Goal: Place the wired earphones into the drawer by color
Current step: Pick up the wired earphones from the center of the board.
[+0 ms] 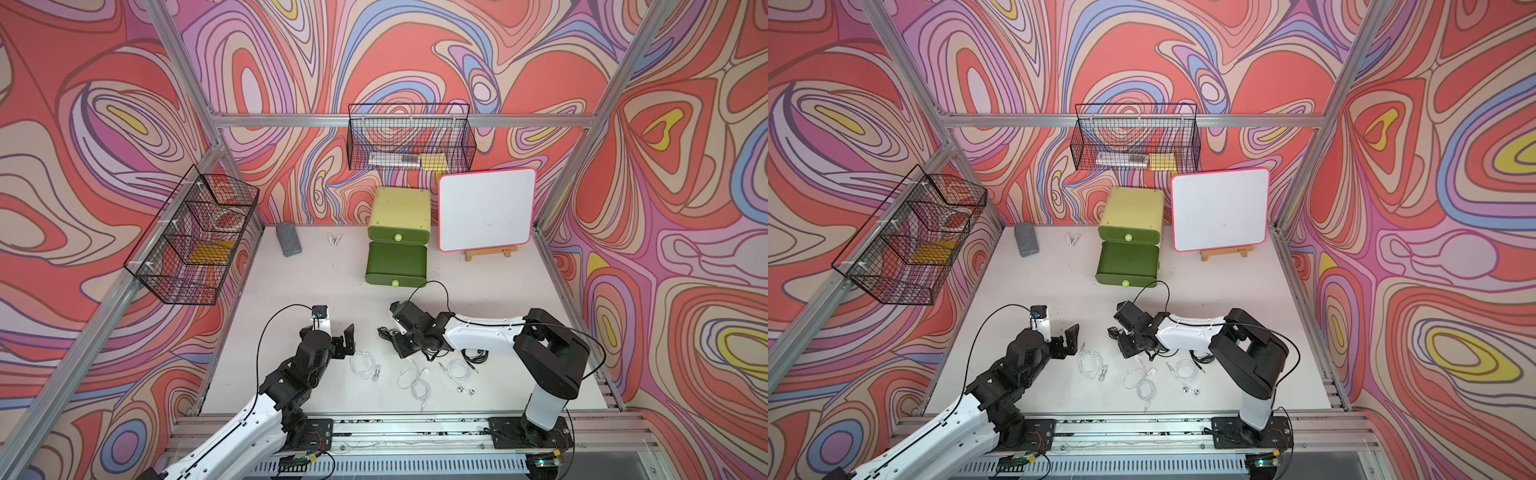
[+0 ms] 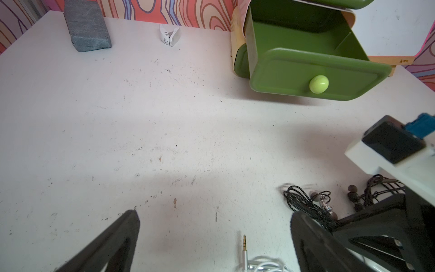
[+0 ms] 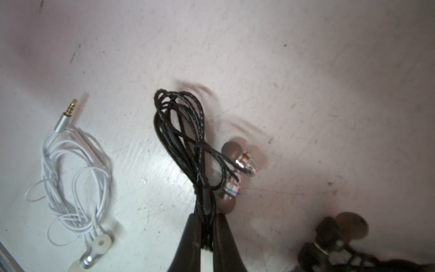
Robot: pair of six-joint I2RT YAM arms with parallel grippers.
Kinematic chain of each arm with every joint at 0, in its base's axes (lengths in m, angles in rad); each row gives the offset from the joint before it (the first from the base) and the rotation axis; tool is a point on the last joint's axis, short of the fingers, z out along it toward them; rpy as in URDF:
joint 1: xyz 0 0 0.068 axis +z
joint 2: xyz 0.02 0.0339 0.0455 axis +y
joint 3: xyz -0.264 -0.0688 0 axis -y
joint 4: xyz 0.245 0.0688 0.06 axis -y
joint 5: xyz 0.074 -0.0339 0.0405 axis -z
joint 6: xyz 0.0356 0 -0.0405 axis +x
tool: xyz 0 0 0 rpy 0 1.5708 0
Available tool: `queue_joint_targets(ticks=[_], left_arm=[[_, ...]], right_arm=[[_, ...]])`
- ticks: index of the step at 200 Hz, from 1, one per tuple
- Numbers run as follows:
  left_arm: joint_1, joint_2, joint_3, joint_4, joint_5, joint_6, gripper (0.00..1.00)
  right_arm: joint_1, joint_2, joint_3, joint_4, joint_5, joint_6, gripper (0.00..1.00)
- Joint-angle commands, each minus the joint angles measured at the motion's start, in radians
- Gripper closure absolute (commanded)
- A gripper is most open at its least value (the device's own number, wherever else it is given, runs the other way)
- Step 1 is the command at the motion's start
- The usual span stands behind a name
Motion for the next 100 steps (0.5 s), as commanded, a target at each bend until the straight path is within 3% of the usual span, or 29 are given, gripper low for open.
queue_joint_targets(ticks=[1,100], left_arm=[[-0.001,-0.011,-0.009,0.0,-0.014,0.009,0.01],[-0.001,-0.015,-0.01,-0.001,-0.018,0.009,0.01]], right_arm=[[0.007,-0.011,0.007,-0.011,0.017,-0.007,0.98],[0.005,-0.132,0.042,-0.081,0.072,-0.04,1.0]])
